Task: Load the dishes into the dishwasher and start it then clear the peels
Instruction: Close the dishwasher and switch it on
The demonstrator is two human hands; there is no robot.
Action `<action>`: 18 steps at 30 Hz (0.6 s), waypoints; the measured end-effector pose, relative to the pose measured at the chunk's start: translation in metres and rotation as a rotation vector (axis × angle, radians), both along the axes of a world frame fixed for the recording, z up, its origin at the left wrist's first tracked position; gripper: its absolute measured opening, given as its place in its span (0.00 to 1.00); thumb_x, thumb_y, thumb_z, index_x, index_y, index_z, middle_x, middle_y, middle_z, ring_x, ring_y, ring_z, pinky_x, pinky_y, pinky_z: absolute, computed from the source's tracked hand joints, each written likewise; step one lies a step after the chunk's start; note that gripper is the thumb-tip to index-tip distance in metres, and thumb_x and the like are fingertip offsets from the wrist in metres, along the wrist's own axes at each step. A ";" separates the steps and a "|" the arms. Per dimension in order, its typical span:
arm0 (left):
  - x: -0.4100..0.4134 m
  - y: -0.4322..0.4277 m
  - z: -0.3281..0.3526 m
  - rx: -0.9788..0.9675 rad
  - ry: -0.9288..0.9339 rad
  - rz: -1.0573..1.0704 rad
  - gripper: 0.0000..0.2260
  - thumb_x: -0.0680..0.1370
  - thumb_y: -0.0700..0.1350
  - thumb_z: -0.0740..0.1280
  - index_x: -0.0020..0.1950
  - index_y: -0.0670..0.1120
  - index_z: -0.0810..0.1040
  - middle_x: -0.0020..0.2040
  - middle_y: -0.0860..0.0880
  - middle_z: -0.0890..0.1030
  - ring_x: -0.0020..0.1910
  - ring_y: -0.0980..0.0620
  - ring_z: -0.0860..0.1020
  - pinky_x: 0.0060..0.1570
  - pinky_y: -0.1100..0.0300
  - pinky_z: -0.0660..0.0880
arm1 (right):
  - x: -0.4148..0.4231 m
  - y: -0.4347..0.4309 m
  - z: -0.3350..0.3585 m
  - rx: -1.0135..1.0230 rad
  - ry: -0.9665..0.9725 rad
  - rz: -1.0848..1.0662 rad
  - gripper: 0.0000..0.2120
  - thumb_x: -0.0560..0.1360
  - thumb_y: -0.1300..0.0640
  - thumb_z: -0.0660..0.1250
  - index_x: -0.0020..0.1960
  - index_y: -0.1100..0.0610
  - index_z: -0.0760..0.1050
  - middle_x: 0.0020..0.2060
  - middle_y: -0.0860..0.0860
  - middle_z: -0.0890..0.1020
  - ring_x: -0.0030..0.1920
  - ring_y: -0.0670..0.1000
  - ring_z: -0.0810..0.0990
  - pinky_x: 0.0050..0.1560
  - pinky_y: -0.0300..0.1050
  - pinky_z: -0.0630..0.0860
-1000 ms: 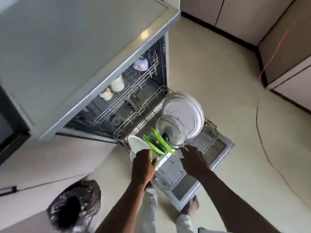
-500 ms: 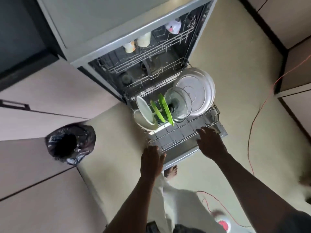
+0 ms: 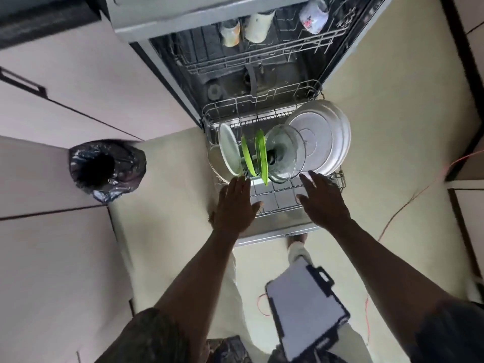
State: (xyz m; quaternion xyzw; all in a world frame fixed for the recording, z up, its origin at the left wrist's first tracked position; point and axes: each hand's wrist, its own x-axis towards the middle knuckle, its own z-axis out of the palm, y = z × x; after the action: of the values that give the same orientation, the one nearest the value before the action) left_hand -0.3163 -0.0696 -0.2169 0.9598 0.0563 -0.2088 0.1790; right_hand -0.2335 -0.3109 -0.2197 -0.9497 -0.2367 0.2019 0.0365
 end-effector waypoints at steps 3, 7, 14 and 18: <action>0.006 -0.020 -0.008 0.027 0.068 0.073 0.37 0.81 0.64 0.57 0.82 0.44 0.53 0.82 0.45 0.53 0.81 0.45 0.49 0.78 0.45 0.50 | 0.016 -0.017 -0.015 -0.003 0.035 0.056 0.31 0.77 0.43 0.56 0.75 0.59 0.70 0.71 0.63 0.73 0.67 0.68 0.75 0.61 0.67 0.74; 0.005 -0.052 -0.026 0.042 0.179 0.154 0.39 0.80 0.66 0.55 0.83 0.45 0.47 0.83 0.47 0.47 0.82 0.47 0.43 0.79 0.46 0.45 | 0.028 -0.045 -0.030 -0.014 0.080 0.127 0.33 0.78 0.42 0.58 0.78 0.57 0.65 0.75 0.63 0.68 0.70 0.68 0.71 0.63 0.68 0.72; -0.017 -0.104 -0.041 0.051 0.244 0.236 0.39 0.81 0.64 0.58 0.83 0.43 0.47 0.83 0.45 0.47 0.82 0.46 0.43 0.79 0.48 0.45 | 0.020 -0.077 -0.062 -0.009 0.213 0.093 0.33 0.71 0.51 0.75 0.73 0.60 0.71 0.72 0.67 0.69 0.66 0.70 0.74 0.61 0.67 0.74; -0.029 -0.115 -0.073 0.043 0.295 0.306 0.38 0.82 0.62 0.58 0.82 0.43 0.48 0.83 0.45 0.48 0.82 0.46 0.45 0.79 0.50 0.47 | 0.008 -0.079 -0.099 0.017 0.305 -0.167 0.27 0.75 0.55 0.71 0.73 0.60 0.71 0.73 0.66 0.68 0.70 0.70 0.70 0.65 0.63 0.72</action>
State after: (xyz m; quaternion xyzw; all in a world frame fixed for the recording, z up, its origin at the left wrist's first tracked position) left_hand -0.3450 -0.1844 -0.2904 0.9027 0.2315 -0.3163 0.1776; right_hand -0.2259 -0.3903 -0.3186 -0.9240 -0.1503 0.3381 0.0966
